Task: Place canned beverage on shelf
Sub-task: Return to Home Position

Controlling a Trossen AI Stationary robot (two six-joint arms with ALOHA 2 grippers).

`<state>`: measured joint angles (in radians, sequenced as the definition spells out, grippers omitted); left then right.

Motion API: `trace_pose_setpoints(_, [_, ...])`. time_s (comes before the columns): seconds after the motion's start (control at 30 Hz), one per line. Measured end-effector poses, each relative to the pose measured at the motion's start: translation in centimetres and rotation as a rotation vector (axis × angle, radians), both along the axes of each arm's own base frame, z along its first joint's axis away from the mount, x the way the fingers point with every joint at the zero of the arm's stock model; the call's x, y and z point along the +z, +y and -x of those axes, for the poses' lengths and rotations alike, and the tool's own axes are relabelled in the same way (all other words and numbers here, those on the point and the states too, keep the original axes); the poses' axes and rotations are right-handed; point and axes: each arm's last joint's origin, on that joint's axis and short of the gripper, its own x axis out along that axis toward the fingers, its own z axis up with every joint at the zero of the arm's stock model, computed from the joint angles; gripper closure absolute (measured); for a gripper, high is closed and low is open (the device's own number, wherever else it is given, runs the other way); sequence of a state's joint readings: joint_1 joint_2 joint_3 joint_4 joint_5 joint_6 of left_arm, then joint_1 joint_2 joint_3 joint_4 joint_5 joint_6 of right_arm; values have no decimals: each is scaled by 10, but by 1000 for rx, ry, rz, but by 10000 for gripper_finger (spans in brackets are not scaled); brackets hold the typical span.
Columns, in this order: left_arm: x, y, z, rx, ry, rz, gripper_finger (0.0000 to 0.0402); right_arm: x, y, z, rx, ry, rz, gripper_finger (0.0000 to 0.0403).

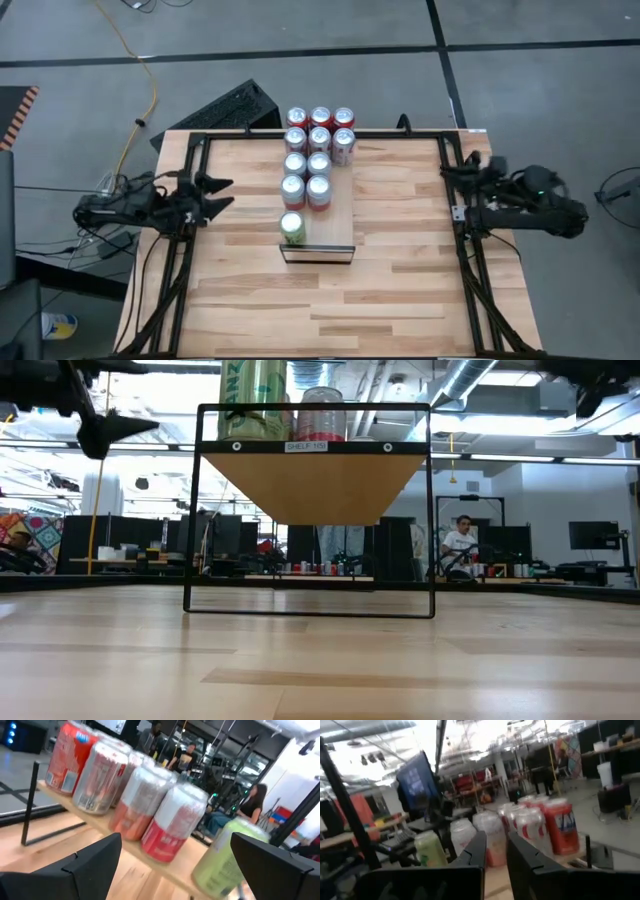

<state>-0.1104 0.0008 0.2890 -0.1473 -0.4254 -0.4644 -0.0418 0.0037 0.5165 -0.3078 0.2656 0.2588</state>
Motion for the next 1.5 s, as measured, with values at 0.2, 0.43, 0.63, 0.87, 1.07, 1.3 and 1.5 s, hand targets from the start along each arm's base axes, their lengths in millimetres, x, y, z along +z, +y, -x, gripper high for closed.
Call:
trace_pose_setpoints(0.2, [-28,-1,-12,3,61,11,38,-37,-1,-29,11,2,-22,340])
trace_pose_setpoints(0.43, [-51,-3,-22,-14,35,-22,38,-78,-1,-51,48,-84,10,340])
trace_pose_setpoints(0.63, [-64,-5,-27,-71,13,-72,38,-103,-1,-59,58,-88,2,340])
trace_pose_setpoints(0.87, [-69,-6,-28,-78,79,-122,38,-113,-1,-61,54,20,10,340])
trace_pose_setpoints(1.07, [-69,-6,-28,-82,62,-75,38,-125,0,-63,100,100,-193,340])
trace_pose_setpoints(1.3, [-70,-6,-28,-82,74,-78,38,-129,1,-66,139,130,-251,340])
trace_pose_setpoints(1.5, [-71,-6,-28,-99,74,-75,38,-129,1,-66,139,128,-251,340])
